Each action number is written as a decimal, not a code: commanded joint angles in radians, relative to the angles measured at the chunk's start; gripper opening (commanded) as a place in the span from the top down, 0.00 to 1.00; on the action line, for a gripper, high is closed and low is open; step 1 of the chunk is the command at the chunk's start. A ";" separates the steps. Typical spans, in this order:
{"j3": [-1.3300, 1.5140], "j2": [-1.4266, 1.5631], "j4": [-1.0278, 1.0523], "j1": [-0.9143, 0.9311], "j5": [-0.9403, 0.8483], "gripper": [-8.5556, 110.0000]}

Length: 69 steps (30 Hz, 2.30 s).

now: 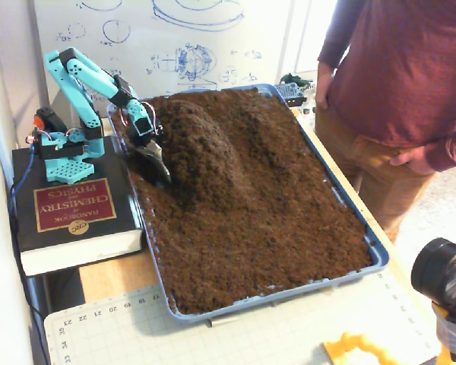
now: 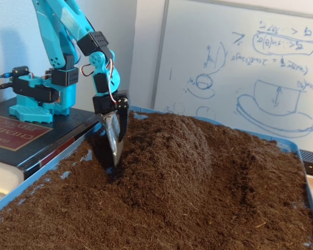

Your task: Build a berm.

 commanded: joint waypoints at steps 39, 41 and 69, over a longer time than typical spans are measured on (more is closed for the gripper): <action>0.083 0.736 0.272 -0.091 0.206 0.93; 0.084 0.815 0.307 -0.092 0.311 0.93; 0.313 1.391 0.874 0.026 0.184 0.92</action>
